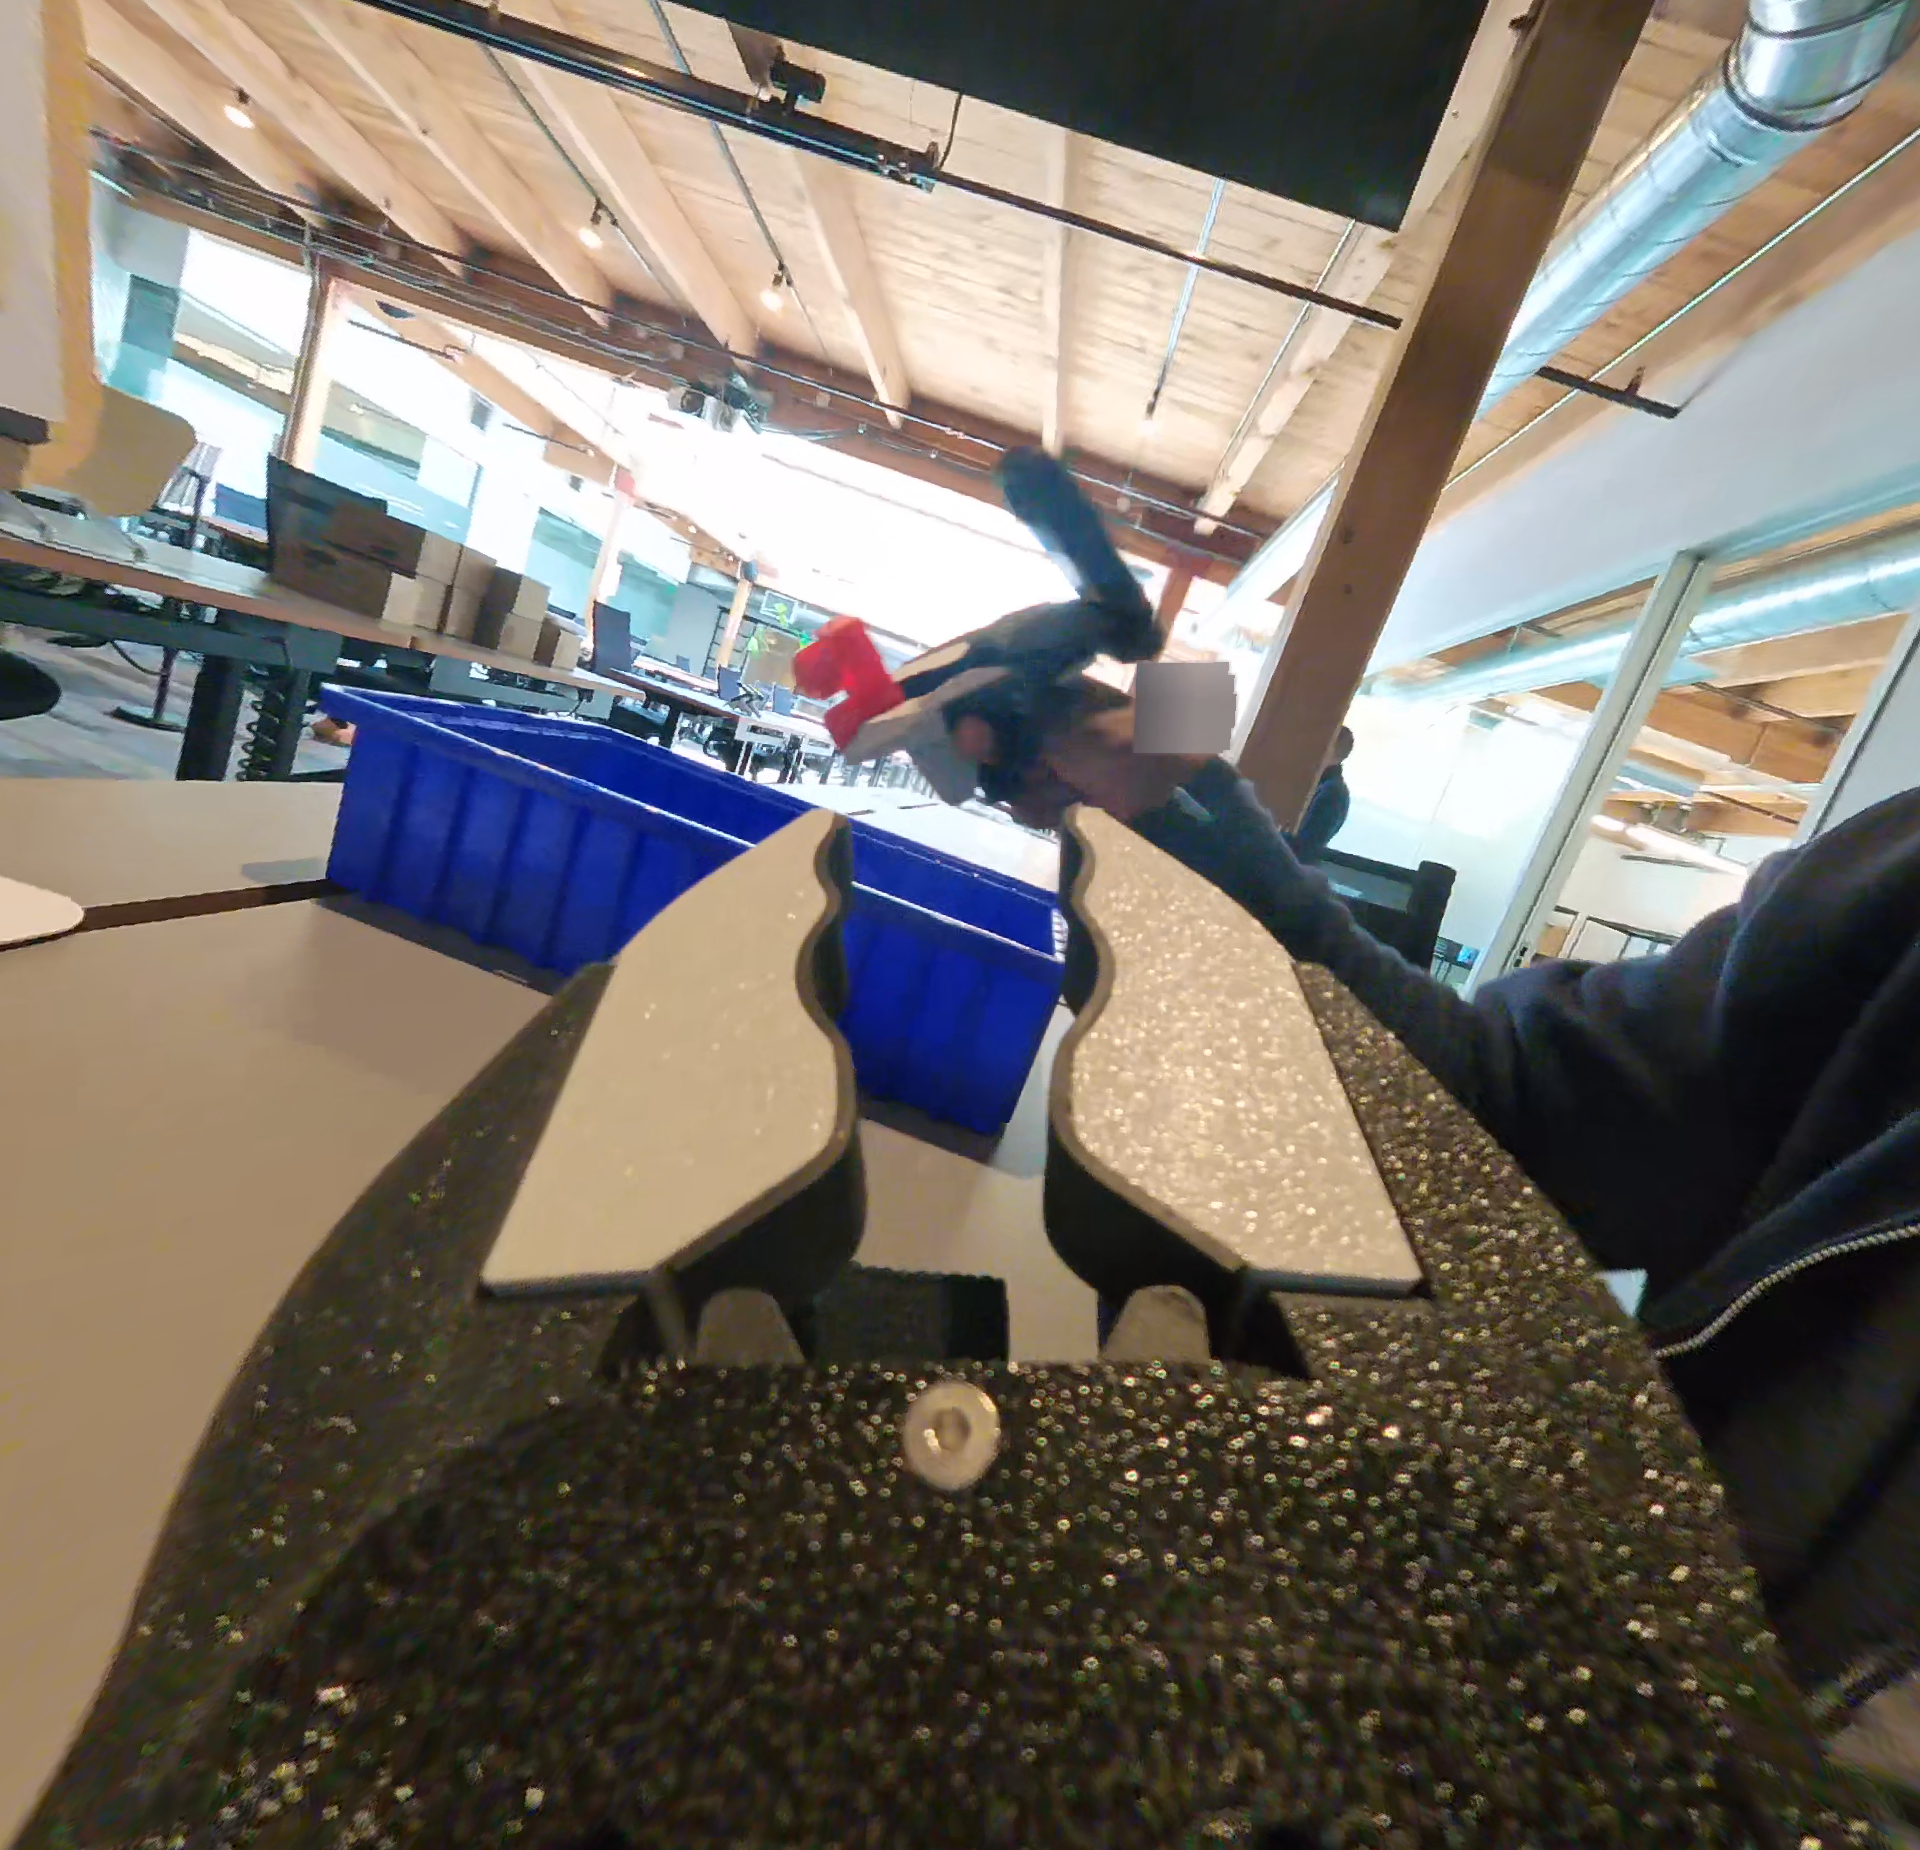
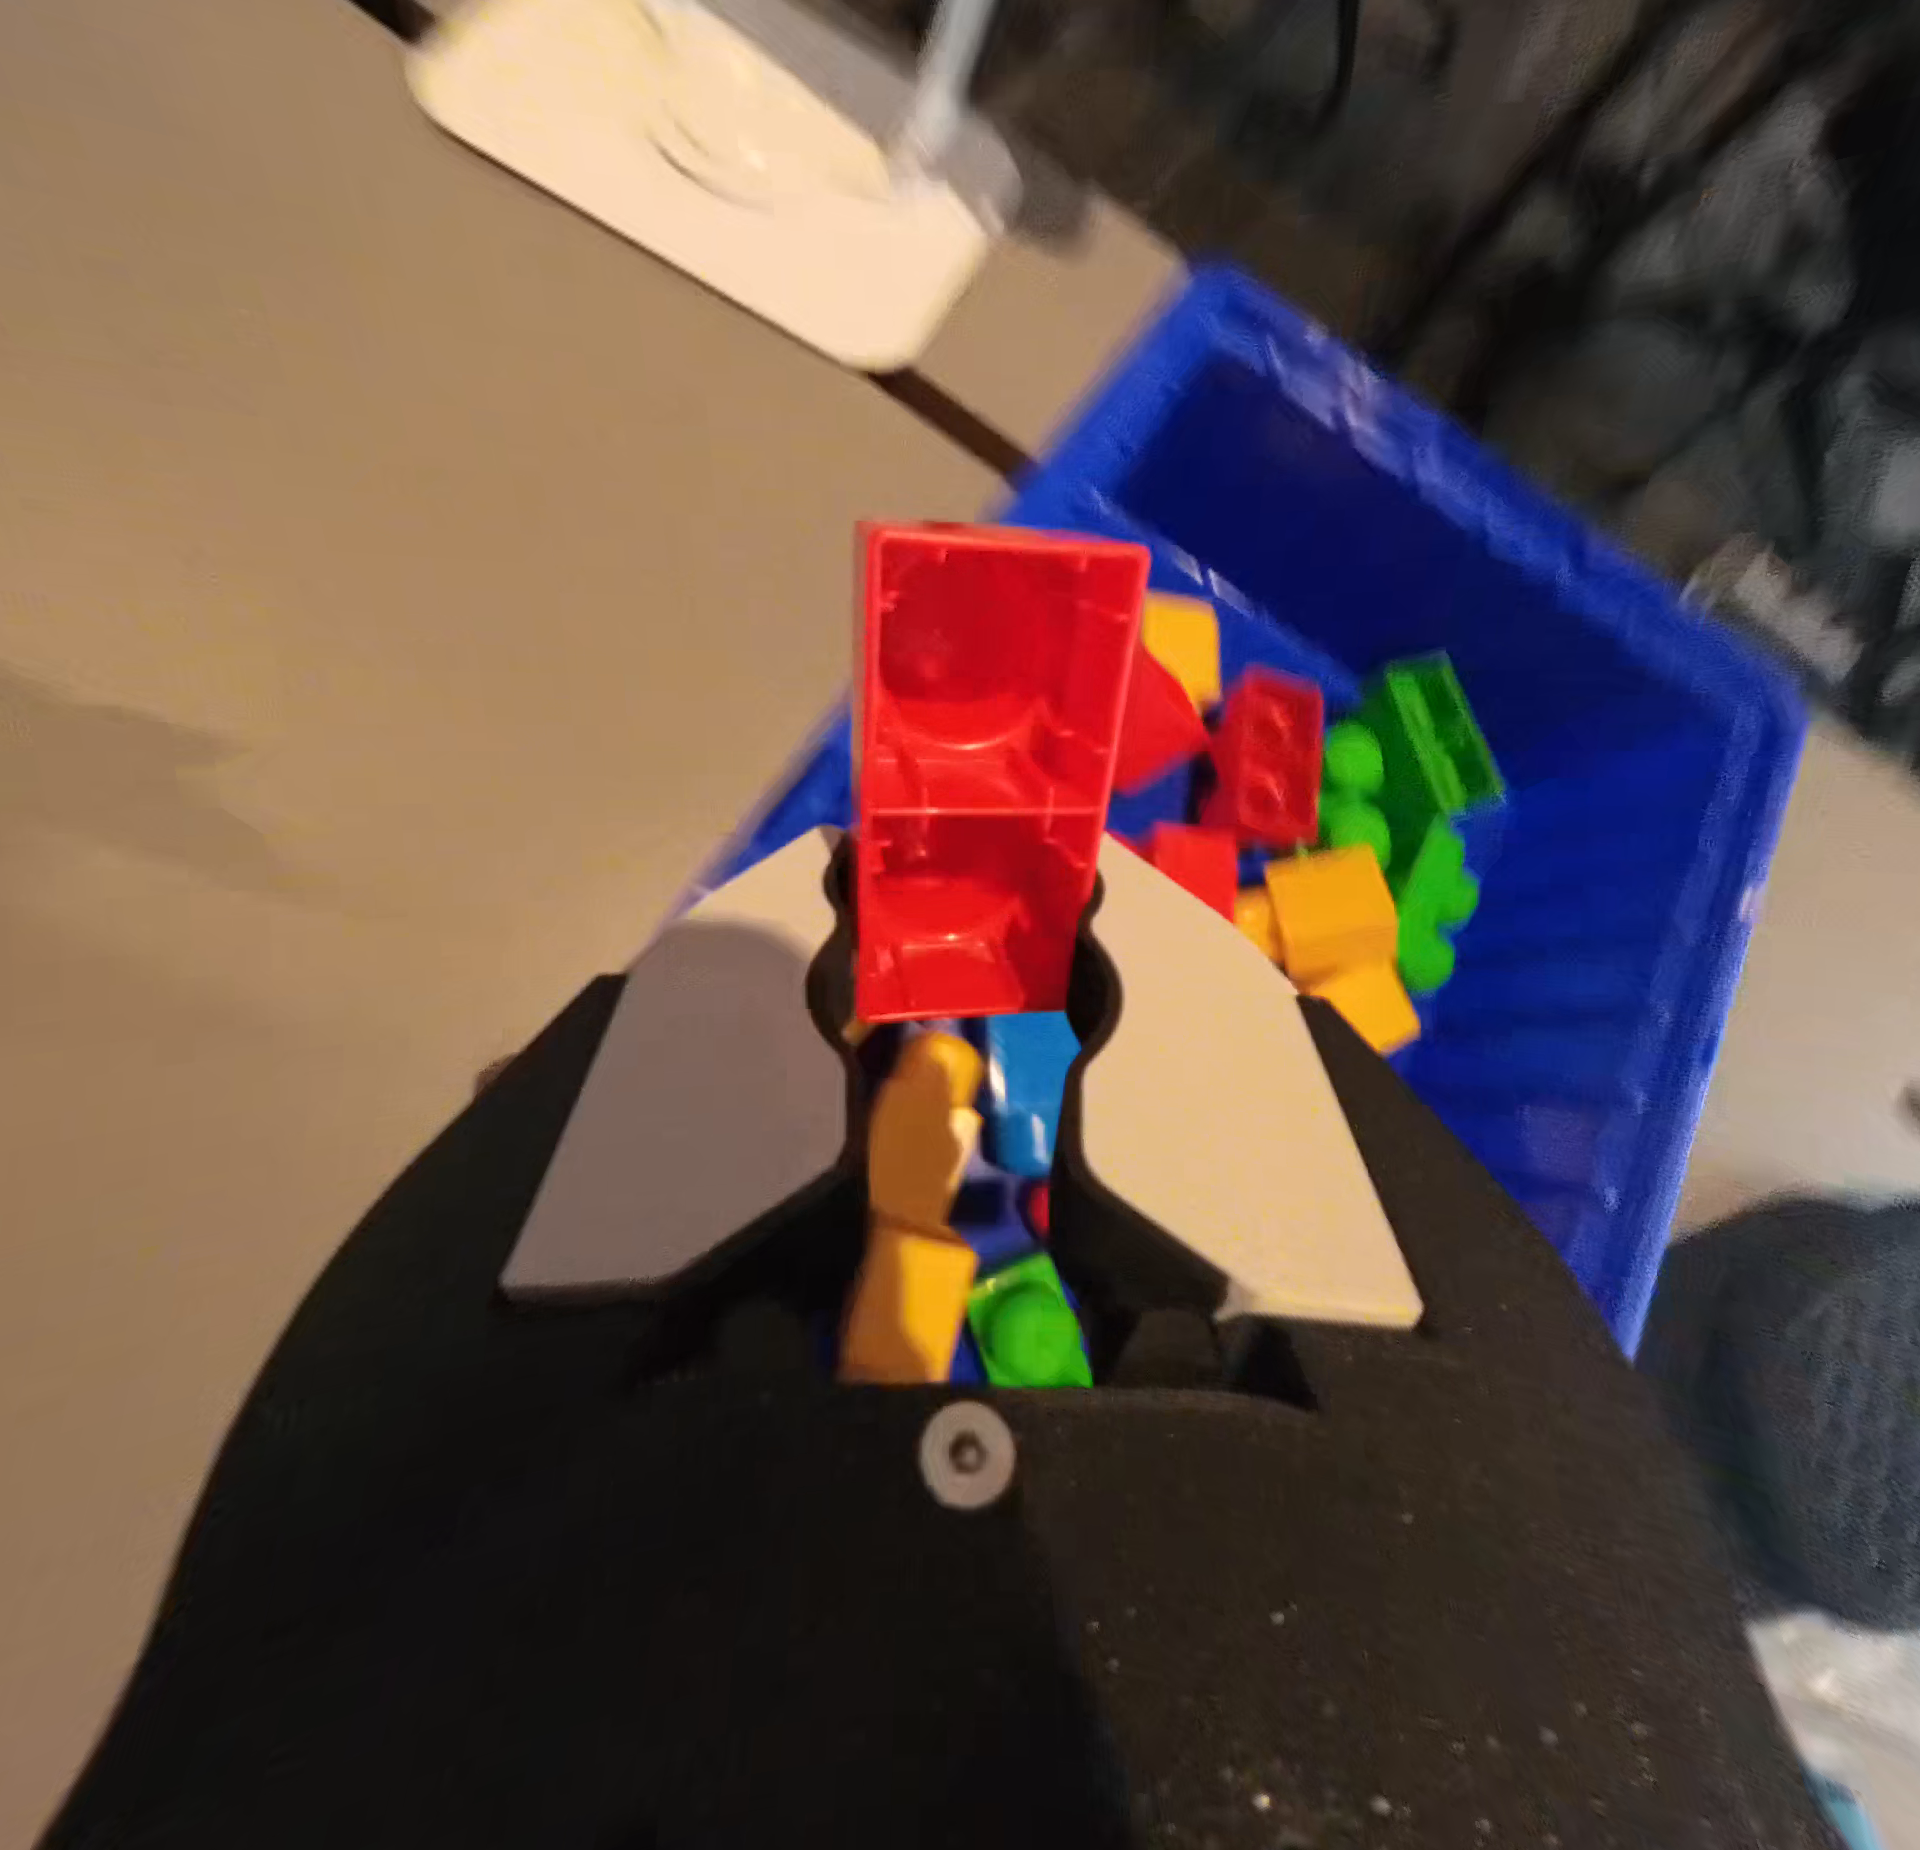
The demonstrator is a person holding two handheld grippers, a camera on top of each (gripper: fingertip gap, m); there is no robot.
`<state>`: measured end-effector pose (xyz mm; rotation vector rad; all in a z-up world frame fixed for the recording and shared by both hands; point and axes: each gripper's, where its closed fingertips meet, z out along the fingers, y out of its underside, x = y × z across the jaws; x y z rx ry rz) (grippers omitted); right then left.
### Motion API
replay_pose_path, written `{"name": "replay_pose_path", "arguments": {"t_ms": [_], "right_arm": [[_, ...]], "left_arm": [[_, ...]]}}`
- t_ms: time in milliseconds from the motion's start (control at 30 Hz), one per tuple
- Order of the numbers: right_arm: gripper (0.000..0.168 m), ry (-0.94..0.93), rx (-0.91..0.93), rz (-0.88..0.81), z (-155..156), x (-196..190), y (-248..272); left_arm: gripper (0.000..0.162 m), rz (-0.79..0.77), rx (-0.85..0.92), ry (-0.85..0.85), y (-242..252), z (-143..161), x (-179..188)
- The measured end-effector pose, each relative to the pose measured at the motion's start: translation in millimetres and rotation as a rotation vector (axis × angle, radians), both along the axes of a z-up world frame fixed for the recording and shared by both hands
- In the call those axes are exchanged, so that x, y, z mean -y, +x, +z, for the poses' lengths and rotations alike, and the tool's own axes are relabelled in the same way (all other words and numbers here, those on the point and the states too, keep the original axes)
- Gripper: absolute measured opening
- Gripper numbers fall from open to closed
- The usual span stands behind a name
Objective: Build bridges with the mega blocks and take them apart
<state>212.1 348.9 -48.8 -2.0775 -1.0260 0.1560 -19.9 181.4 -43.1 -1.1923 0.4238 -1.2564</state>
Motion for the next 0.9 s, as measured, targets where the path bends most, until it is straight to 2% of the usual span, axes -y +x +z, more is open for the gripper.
{"name": "replay_pose_path", "arguments": {"t_ms": [33, 167, 233, 333, 433, 533, 667, 767, 900], "right_arm": [[0.038, -0.086, 0.012, -0.045, -15.0, -14.5, 20.3], [0.042, -0.277, 0.058, -0.102, -69.0, -43.1, 56.1], [0.043, -0.295, 0.078, -0.12, -84.6, -48.8, 60.8], [0.061, -0.298, 0.049, -0.142, -92.7, -51.5, 59.5], [0.074, -0.245, 0.006, -0.155, -80.6, -45.2, 55.1], [0.076, -0.134, -0.086, -0.081, -43.7, -10.5, 28.2], [0.071, 0.031, -0.157, 0.102, -4.3, 67.9, -28.9], [0.064, 0.099, -0.125, 0.175, -5.4, 109.5, -54.6], [0.057, 0.107, -0.245, 0.313, -11.0, 160.6, -91.3]], "left_arm": [[0.036, -0.007, -0.009, 0.0, 3.3, -0.6, 1.0], [0.036, -0.023, -0.079, 0.006, 16.9, -8.3, 5.0], [0.036, -0.023, -0.107, 0.006, 20.2, -12.6, 5.3], [0.036, -0.019, -0.126, -0.003, 20.9, -17.8, 4.4], [0.037, -0.002, -0.137, -0.003, 18.5, -19.0, 2.9], [0.039, 0.03, -0.15, 0.015, 14.8, -15.5, 1.2], [0.042, 0.1, -0.187, 0.032, 9.4, -13.9, -3.9], [0.042, 0.151, -0.228, 0.046, 5.5, -14.5, -6.4], [0.045, 0.311, -0.411, 0.11, -4.5, -13.0, -4.4]]}}
